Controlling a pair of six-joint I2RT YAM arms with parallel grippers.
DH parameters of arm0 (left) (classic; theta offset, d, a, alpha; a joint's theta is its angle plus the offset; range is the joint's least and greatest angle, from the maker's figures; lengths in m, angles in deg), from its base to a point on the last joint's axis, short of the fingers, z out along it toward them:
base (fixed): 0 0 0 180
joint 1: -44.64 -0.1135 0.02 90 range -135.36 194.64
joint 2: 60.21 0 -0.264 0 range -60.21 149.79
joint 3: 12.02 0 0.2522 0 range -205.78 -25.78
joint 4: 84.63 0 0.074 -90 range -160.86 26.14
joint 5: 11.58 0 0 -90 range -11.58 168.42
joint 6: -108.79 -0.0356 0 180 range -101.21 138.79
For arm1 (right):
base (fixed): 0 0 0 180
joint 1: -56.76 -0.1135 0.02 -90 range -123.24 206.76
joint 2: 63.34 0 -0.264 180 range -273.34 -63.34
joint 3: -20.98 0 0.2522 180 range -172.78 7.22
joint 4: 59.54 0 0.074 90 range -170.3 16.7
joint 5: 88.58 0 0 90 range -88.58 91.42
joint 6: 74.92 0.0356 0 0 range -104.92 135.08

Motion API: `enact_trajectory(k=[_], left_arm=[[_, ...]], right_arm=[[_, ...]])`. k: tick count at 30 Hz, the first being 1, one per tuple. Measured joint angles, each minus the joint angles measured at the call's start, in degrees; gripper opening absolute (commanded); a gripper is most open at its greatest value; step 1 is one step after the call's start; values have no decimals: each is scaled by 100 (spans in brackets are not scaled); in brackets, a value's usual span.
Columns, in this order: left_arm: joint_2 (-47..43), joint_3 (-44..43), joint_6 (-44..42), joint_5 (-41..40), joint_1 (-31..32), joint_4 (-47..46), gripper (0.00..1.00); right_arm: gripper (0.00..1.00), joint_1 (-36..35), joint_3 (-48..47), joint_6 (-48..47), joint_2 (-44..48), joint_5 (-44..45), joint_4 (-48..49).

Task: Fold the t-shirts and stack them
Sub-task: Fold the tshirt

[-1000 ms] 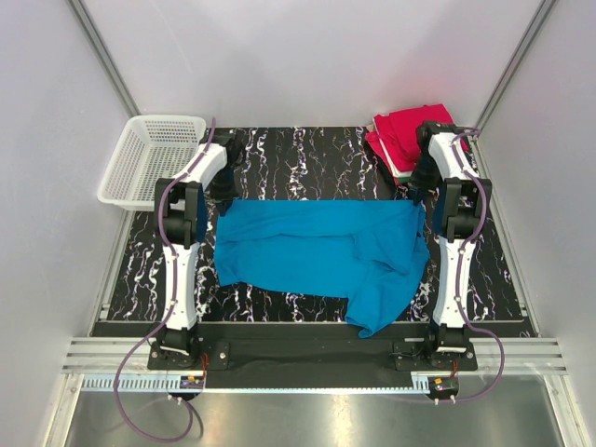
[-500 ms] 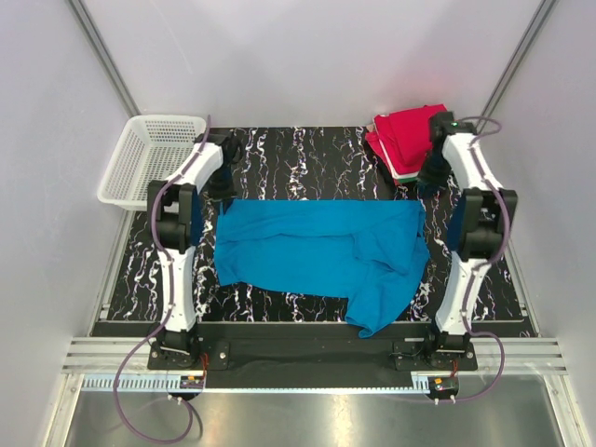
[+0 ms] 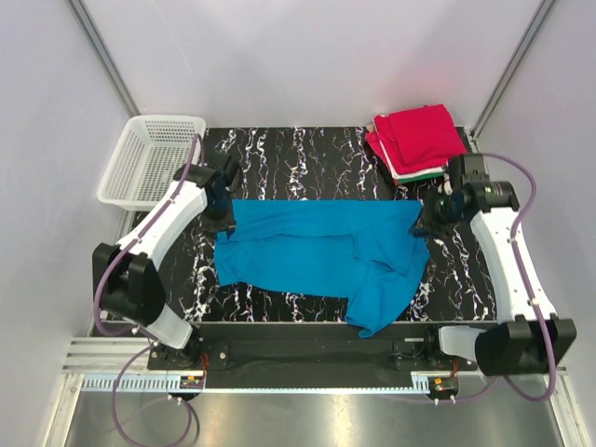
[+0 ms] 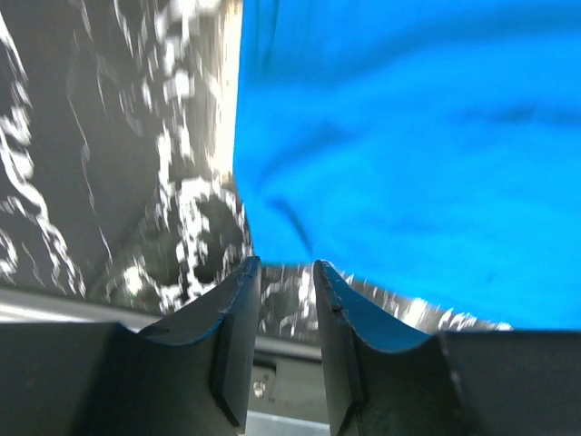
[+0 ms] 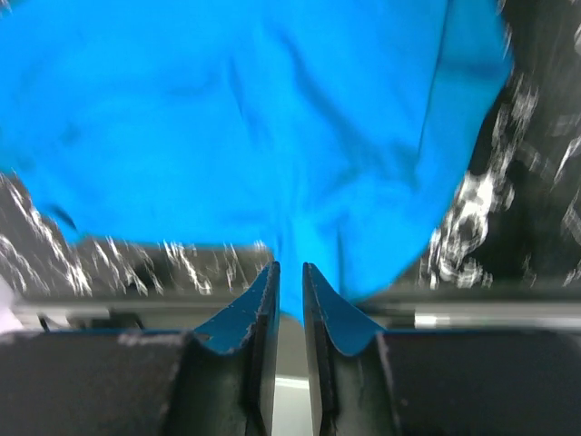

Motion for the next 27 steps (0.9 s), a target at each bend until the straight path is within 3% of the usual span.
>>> enact_trajectory(k=[5,9,10,11,12,14,15,16,27], left_arm=[[-721,765,389,-11,398,22,36],[-859,863,597,-22,535,-44,36],[-833,855,627,-24,535,-72,36],[-782,833,636,-31,535,-92,36],[-682,776,629,-37,535,-92,33],[-385,581,588,-50,531,-175,21],[-234,498,555,-52,531,-240,7],[-39,376,487,-61,531,-304,0],[2168,-946,-304,50,505,-1209,0]], right_arm=[[22,-98,927,72,964,-238,-243],[21,-103,997,114,999,-243,-122],[19,-107,960,114,822,-243,-68],[4,-107,881,111,588,-238,-17],[0,-107,791,101,376,-232,24],[0,-109,555,59,-356,-201,295],[0,-109,503,39,-625,-184,431],[0,-109,474,35,-911,-168,597],[0,-413,79,-11,-2675,234,1515]])
